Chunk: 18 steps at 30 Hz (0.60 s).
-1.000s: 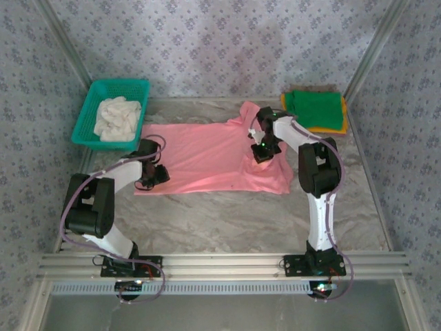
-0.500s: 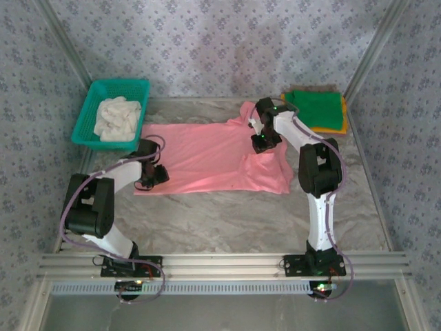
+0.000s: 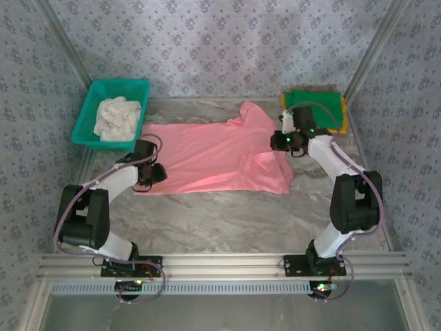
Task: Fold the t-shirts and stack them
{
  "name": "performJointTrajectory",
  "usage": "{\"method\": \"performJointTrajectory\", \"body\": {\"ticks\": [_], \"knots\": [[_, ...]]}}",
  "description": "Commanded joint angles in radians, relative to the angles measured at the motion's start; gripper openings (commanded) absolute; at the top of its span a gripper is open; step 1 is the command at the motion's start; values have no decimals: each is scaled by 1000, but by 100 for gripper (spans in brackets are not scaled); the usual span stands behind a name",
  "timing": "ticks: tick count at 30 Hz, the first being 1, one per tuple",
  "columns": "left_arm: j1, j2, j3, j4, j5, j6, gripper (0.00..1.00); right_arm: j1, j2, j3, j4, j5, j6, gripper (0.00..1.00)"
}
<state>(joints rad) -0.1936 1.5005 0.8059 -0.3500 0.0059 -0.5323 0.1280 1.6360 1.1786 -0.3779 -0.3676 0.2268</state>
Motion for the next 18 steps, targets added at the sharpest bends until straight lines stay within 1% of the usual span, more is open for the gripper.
{"method": "performJointTrajectory", "body": {"ticks": [1, 4, 7, 12, 15, 18], "knots": [[23, 41, -14, 23, 5, -15, 35, -17, 53, -108, 164, -127, 191, 0], [59, 81, -35, 43, 25, -54, 34, -28, 89, -167, 215, -150, 265, 0], [89, 97, -63, 65, 23, -83, 33, -31, 115, -204, 257, -127, 322, 0], [110, 108, -84, 78, 35, -128, 33, -61, 186, -207, 248, -106, 390, 0], [113, 83, -103, 59, 57, -149, 34, -99, 167, -266, 262, -85, 447, 0], [109, 22, -158, 50, 106, -185, 34, -130, 102, -345, 270, -69, 475, 0]]}}
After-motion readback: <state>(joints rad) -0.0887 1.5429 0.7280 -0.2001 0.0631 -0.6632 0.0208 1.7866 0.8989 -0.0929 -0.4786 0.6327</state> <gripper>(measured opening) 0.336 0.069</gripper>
